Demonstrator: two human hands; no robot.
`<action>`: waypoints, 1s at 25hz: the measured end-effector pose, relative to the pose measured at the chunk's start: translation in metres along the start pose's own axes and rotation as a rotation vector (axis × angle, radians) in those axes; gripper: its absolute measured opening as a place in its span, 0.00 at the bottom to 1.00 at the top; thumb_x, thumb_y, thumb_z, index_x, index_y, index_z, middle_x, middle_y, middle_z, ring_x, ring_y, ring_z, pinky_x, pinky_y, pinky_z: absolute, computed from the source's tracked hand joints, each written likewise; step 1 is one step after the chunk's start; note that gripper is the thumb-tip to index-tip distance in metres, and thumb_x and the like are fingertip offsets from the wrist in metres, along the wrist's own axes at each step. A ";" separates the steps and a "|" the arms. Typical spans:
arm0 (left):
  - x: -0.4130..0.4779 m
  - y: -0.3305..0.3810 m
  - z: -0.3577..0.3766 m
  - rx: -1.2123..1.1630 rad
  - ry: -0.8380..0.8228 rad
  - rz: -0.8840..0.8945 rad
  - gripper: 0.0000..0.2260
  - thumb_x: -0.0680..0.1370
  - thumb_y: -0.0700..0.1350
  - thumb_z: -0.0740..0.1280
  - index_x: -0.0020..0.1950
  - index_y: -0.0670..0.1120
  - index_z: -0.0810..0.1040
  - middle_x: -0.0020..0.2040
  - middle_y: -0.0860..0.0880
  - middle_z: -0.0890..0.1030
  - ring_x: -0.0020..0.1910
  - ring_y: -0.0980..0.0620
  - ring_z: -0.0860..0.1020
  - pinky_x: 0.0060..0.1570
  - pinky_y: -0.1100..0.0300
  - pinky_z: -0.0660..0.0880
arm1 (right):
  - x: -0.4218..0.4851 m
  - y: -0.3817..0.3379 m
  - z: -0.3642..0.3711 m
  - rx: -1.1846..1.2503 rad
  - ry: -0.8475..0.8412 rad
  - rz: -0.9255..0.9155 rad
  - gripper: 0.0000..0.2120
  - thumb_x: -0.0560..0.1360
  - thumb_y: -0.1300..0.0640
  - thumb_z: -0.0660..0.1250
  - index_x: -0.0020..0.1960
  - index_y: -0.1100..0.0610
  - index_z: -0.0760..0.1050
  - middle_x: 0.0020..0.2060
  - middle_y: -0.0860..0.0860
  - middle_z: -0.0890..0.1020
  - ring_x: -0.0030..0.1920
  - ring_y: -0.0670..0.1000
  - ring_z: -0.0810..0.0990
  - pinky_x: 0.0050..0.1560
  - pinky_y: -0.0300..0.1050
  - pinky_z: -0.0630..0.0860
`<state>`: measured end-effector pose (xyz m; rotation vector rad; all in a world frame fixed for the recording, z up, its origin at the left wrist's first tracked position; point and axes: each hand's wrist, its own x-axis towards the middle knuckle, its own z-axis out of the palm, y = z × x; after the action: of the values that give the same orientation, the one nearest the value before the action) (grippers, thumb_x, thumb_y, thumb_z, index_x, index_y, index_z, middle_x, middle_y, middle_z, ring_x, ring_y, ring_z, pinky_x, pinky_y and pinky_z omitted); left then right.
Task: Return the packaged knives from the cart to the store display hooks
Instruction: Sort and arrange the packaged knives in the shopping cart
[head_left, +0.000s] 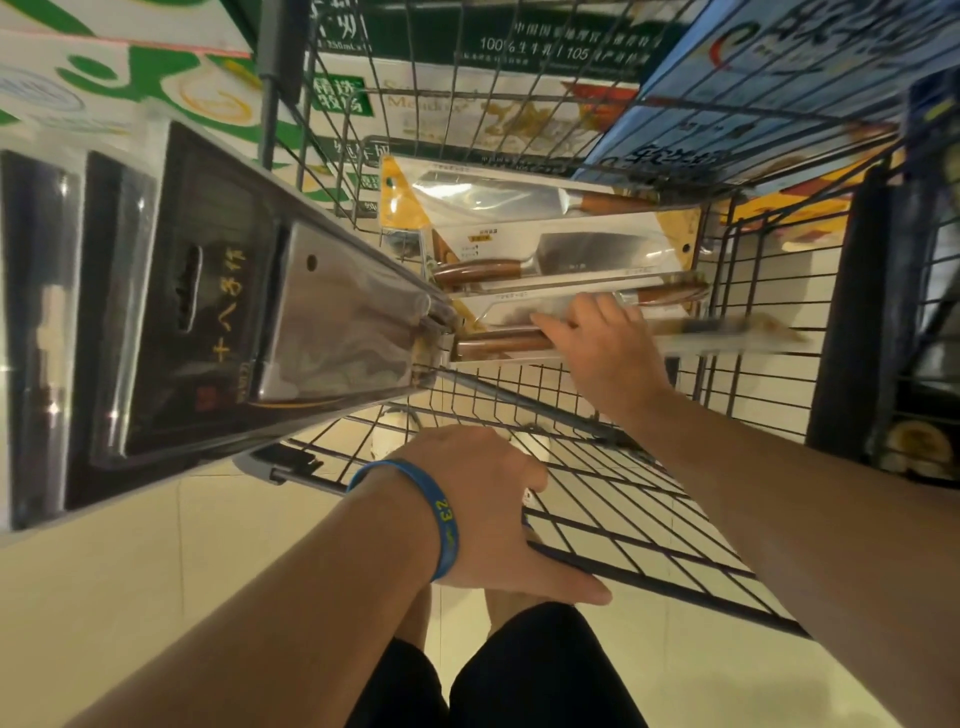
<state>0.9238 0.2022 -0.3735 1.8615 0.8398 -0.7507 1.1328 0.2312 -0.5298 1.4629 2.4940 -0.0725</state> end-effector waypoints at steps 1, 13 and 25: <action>-0.002 0.001 0.000 -0.003 -0.003 -0.010 0.31 0.68 0.75 0.62 0.65 0.60 0.73 0.58 0.57 0.79 0.54 0.51 0.77 0.56 0.52 0.77 | 0.004 0.005 -0.001 -0.060 0.040 -0.014 0.22 0.78 0.59 0.65 0.71 0.54 0.73 0.55 0.57 0.79 0.52 0.59 0.78 0.49 0.54 0.76; 0.031 -0.004 -0.076 0.088 0.472 -0.220 0.18 0.81 0.60 0.58 0.62 0.52 0.78 0.49 0.48 0.78 0.52 0.47 0.75 0.49 0.52 0.71 | 0.040 0.010 0.040 -0.032 -0.302 -0.005 0.49 0.63 0.45 0.82 0.73 0.53 0.54 0.65 0.63 0.75 0.63 0.66 0.77 0.63 0.66 0.75; 0.036 -0.043 -0.074 0.564 0.005 -0.777 0.10 0.79 0.37 0.59 0.39 0.36 0.63 0.47 0.37 0.77 0.54 0.37 0.77 0.58 0.33 0.70 | 0.039 0.018 0.048 -0.020 -0.310 -0.163 0.60 0.62 0.38 0.80 0.81 0.52 0.49 0.68 0.59 0.74 0.62 0.60 0.78 0.62 0.59 0.76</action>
<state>0.9212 0.2923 -0.3945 1.9934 1.4998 -1.5913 1.1390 0.2651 -0.5836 1.1385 2.3435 -0.2804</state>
